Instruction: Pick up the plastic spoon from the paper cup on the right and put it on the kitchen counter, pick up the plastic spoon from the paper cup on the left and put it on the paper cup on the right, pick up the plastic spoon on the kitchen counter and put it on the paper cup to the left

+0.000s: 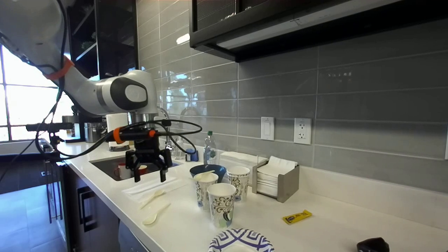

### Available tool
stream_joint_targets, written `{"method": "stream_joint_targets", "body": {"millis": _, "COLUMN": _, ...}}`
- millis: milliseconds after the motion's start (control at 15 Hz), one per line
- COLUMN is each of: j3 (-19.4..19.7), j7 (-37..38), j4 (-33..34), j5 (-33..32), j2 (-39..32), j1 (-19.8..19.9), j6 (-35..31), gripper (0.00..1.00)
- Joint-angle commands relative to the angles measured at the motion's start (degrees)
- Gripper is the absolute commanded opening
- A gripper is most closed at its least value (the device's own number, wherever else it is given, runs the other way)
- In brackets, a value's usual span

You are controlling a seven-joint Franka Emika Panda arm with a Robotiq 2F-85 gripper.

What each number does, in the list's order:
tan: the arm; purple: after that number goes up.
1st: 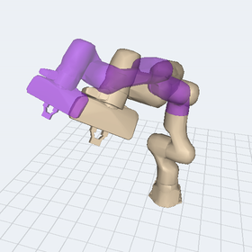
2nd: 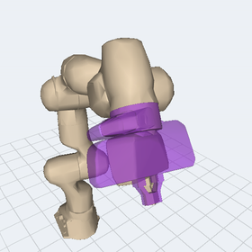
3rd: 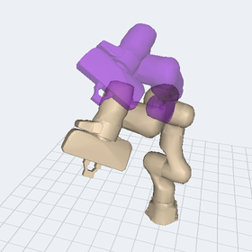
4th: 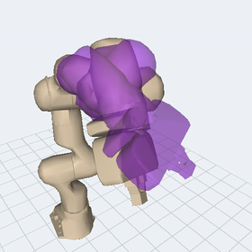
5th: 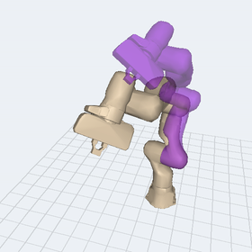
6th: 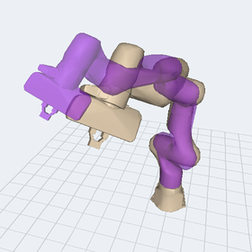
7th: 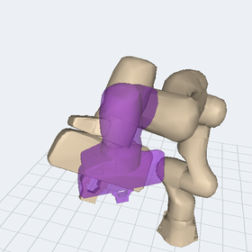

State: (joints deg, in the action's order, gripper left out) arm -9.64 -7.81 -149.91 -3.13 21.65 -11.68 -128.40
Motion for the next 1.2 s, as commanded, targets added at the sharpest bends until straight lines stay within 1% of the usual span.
{"method": "stream_joint_targets", "body": {"millis": 0, "j3": 0.23, "j7": 0.08, "j4": 0.06, "j5": -0.13, "j2": -0.04, "j1": -0.23, "j6": 0.10, "gripper": 1.00}}
{"method": "stream_joint_targets", "body": {"millis": 133, "j3": -0.14, "j7": 1.50, "j4": -0.14, "j5": -1.70, "j2": 1.27, "j1": 0.59, "j6": -0.53, "gripper": 1.00}}
{"method": "stream_joint_targets", "body": {"millis": 267, "j3": -0.27, "j7": 2.02, "j4": 0.61, "j5": -3.24, "j2": 2.45, "j1": 1.22, "j6": 0.54, "gripper": 1.00}}
{"method": "stream_joint_targets", "body": {"millis": 467, "j3": 0.48, "j7": 0.65, "j4": 2.23, "j5": -4.63, "j2": 3.08, "j1": 1.68, "j6": 1.40, "gripper": 1.00}}
{"method": "stream_joint_targets", "body": {"millis": 733, "j3": 1.36, "j7": -0.27, "j4": 6.02, "j5": -7.54, "j2": 1.09, "j1": 3.34, "j6": 1.43, "gripper": 1.00}}
{"method": "stream_joint_targets", "body": {"millis": 867, "j3": 2.05, "j7": -1.07, "j4": 8.00, "j5": -9.21, "j2": -0.51, "j1": 4.30, "j6": 0.40, "gripper": 1.00}}
{"method": "stream_joint_targets", "body": {"millis": 1133, "j3": 3.93, "j7": -3.70, "j4": 11.94, "j5": -9.43, "j2": -4.67, "j1": 5.33, "j6": -0.80, "gripper": 1.00}}
